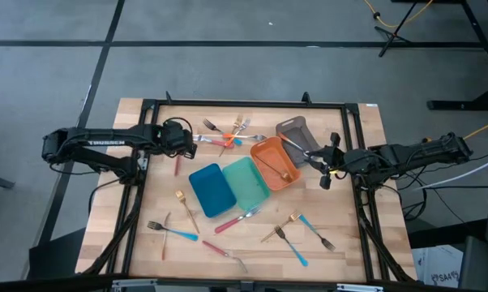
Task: Sort silverware by color (type)
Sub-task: Put the pink fork into the green bin
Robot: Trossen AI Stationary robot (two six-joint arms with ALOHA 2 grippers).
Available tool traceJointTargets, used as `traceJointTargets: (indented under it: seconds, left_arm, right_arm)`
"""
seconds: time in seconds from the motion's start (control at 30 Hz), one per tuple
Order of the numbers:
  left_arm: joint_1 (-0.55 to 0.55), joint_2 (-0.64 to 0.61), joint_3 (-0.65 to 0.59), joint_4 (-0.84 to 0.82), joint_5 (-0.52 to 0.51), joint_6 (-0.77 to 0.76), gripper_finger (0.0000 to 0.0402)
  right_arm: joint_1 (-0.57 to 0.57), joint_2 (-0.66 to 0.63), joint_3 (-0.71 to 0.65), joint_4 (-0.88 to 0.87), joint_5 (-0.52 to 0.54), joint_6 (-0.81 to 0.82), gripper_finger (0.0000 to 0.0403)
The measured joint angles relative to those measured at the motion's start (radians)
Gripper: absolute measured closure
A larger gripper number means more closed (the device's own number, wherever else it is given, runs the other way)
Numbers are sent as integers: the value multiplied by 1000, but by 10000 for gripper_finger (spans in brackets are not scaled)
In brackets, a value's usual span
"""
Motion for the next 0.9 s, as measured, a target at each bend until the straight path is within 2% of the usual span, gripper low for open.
traceJointTargets:
  seconds: [0.47,0.9]
  left_arm:
    - [206,243,0,-32,118,29,298]
    - [254,350,0,38,159,46,298]
  right_arm:
    - [0,0,0,-1,0,5,308]
    - [0,0,0,-2,0,7,308]
